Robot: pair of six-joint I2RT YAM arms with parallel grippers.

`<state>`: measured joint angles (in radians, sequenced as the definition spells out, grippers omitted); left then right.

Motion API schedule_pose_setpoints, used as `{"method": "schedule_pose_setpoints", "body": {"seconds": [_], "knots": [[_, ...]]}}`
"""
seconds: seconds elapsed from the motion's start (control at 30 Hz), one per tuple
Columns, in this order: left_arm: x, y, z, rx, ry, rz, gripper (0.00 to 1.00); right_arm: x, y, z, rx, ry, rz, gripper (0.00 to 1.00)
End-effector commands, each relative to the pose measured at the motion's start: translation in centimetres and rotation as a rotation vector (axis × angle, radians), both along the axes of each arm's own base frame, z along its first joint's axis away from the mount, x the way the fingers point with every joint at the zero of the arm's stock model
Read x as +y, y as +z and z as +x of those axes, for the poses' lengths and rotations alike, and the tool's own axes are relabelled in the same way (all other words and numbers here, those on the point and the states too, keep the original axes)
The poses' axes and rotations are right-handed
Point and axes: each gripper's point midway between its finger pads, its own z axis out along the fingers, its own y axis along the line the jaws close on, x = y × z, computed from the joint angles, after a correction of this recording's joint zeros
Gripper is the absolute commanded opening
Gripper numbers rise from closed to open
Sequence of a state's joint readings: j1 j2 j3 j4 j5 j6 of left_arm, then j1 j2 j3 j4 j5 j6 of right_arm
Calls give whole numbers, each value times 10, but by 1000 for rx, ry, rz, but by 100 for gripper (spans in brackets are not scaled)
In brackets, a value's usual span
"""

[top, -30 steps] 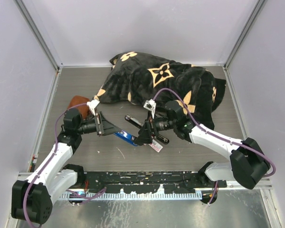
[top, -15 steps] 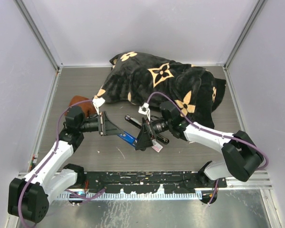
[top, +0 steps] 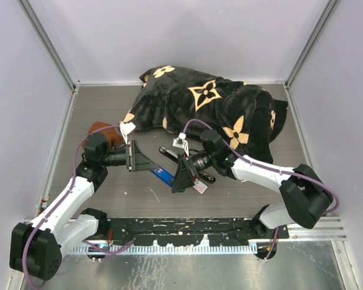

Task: Load the staples into the stapler
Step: Close the stapler at the center of the board, then place the stapler at the center of the board.

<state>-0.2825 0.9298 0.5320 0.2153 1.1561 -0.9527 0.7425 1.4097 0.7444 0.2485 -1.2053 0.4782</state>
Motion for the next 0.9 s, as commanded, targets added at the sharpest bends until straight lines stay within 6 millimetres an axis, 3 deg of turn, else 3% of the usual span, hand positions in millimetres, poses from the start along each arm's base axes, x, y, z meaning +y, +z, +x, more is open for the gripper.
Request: {"method": "schedule_pose_setpoints", "body": {"seconds": [0.0, 0.03, 0.07, 0.17, 0.2, 0.23, 0.3, 0.37, 0.5, 0.63, 0.77, 0.87], "knots": [[-2, 29, 7, -151, -5, -34, 0, 9, 31, 11, -92, -62, 88, 0], [-2, 26, 9, -147, 3, -25, 0, 9, 34, 12, -92, -76, 99, 1], [-2, 24, 11, -145, 15, -13, 10, 11, 35, 14, -91, -90, 100, 1], [1, 14, 22, -130, 84, 45, 71, 18, 26, 32, -89, -193, 52, 1], [4, 8, 28, -120, 135, 85, 84, 21, 20, 41, -83, -246, 25, 0], [12, -2, 40, -112, 215, 149, 91, 24, 13, 51, -71, -305, -1, 0], [32, -9, 59, -141, 364, 287, 96, 32, 3, 61, -41, -381, -13, 1], [69, -20, 80, -131, 558, 467, 100, 43, -18, 72, -31, -479, -82, 1], [137, -10, 106, -149, 851, 644, 98, 72, -57, 90, -173, -601, -313, 1], [183, 0, 113, -210, 1020, 833, 98, 97, -87, 97, -296, -635, -486, 1], [231, 6, 106, -245, 1202, 1014, 98, 121, -116, 101, -382, -631, -594, 1], [246, 11, 95, -265, 1281, 1047, 98, 135, -134, 106, -459, -644, -675, 1]]}}
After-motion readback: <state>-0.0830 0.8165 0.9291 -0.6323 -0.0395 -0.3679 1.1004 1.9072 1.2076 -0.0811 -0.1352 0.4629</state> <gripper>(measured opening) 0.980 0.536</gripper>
